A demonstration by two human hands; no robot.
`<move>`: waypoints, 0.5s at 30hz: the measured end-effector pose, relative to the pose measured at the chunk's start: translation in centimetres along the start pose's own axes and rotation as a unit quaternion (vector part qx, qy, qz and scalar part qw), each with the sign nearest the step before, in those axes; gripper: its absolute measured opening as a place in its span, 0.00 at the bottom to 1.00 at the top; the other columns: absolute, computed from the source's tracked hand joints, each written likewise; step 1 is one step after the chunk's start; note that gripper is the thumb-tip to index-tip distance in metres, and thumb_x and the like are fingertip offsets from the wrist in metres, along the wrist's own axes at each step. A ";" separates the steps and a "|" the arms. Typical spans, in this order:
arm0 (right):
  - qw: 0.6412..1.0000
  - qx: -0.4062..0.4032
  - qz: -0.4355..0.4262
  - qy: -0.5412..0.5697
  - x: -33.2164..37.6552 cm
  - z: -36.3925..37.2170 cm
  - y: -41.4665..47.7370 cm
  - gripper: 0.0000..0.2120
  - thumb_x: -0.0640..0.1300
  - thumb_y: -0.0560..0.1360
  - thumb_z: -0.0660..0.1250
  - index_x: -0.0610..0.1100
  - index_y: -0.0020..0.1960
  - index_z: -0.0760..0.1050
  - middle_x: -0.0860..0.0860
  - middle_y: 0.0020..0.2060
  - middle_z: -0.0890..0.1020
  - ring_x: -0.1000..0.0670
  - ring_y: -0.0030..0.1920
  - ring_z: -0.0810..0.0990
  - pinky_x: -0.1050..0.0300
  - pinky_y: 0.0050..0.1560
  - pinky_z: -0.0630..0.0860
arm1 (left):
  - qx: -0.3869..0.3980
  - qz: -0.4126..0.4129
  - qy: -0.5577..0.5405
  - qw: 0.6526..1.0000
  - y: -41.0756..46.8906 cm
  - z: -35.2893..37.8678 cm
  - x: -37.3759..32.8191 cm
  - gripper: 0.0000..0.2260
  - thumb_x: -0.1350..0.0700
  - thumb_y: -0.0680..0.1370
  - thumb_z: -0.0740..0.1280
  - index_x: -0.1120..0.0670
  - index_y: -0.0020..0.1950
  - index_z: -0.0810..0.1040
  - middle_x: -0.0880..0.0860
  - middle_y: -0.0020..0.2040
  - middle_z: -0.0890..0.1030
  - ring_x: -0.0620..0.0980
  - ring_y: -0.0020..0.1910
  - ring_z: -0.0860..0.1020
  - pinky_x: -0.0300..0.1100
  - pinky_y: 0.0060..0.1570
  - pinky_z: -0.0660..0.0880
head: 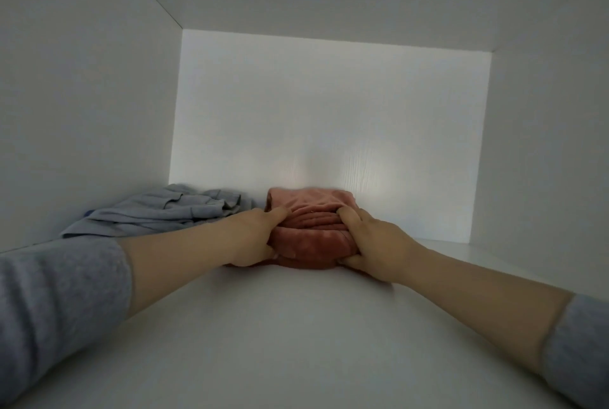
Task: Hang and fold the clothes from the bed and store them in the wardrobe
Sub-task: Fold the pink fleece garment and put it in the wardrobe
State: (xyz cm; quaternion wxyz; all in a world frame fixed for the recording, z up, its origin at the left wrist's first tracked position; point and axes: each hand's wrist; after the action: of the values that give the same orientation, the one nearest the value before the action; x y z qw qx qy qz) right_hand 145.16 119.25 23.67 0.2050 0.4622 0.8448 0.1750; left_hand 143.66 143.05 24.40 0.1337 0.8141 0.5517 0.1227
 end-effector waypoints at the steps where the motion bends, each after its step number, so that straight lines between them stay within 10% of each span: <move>1: 1.000 -0.004 0.004 -0.002 0.0 0.1 -0.1 0.36 0.56 0.73 0.70 0.47 0.73 0.57 0.45 0.70 0.67 0.42 0.61 0.76 0.50 0.55 0.76 | -0.003 -0.002 -0.001 1.000 0.0 0.1 0.0 0.29 0.50 0.76 0.68 0.50 0.74 0.59 0.57 0.62 0.74 0.56 0.59 0.75 0.47 0.59 0.72; 10: 0.999 0.021 0.033 -0.004 0.8 -1.3 -0.9 0.38 0.59 0.70 0.70 0.52 0.74 0.58 0.48 0.65 0.72 0.45 0.61 0.75 0.51 0.59 0.75 | 0.000 -0.007 -0.011 1.000 -1.0 -0.5 -0.4 0.33 0.49 0.76 0.68 0.47 0.78 0.56 0.55 0.68 0.71 0.54 0.65 0.72 0.44 0.64 0.69; 15: 0.996 -0.046 0.065 -0.044 2.4 -5.6 -2.4 0.22 0.60 0.70 0.69 0.53 0.60 0.73 0.52 0.53 0.79 0.48 0.54 0.78 0.55 0.47 0.72 | -0.035 0.025 -0.024 0.999 -2.5 -2.6 -1.1 0.29 0.47 0.74 0.69 0.45 0.74 0.64 0.52 0.65 0.74 0.50 0.59 0.74 0.36 0.55 0.69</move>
State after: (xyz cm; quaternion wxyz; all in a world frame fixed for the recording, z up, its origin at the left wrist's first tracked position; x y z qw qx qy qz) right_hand 139.44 119.45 26.82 0.2514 0.5135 0.7941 0.2064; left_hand 140.22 143.14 25.91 0.1722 0.8252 0.5232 0.1254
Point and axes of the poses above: each hand's wrist, its own y-axis towards the middle knuckle, its own z-axis out of the palm, x = y × z
